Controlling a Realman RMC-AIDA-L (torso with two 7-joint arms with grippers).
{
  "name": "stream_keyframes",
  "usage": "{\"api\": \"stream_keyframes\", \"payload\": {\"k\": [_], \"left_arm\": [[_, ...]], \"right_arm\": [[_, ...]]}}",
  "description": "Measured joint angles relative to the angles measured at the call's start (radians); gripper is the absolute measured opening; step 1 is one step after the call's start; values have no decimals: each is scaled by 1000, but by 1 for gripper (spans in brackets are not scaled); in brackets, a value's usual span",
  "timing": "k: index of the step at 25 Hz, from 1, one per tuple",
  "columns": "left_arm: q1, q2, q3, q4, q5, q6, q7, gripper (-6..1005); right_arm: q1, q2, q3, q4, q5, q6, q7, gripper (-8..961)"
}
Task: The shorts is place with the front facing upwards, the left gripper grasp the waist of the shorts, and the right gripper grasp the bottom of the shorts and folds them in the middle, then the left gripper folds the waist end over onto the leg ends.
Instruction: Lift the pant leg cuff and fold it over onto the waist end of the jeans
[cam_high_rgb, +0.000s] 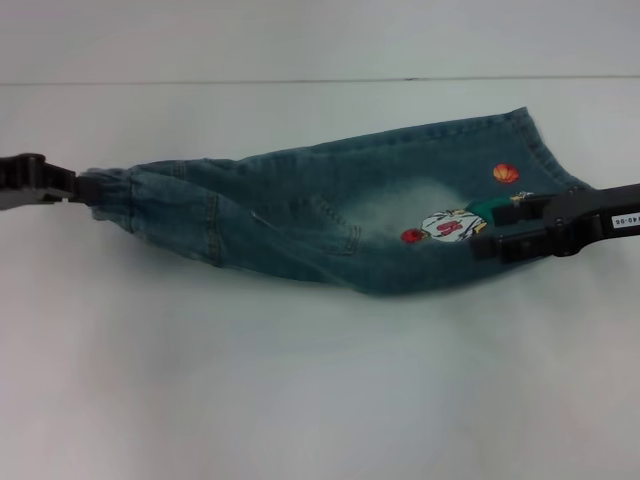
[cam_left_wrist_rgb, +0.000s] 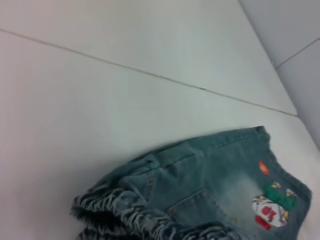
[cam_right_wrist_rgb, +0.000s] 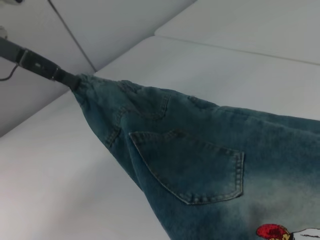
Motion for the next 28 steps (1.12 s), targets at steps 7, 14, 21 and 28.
{"api": "stream_keyframes", "payload": {"k": [7,14,21,28], "left_arm": [[-25,38,-41,24,-1,83,2,51],[-37,59,-68,41,-4,140,2,51],[-44,66,-69,51,-6,173,3,51],[-51,68,-67,48,-38,180,3,51]], "right_arm": [[5,8,-1,-2,3,-1,-7,895],[7,42,10,-13,6,23,-7,857],[8,111,16,-22,21,115,-44,583],[67,170,5,115,114,308,-187,360]]}}
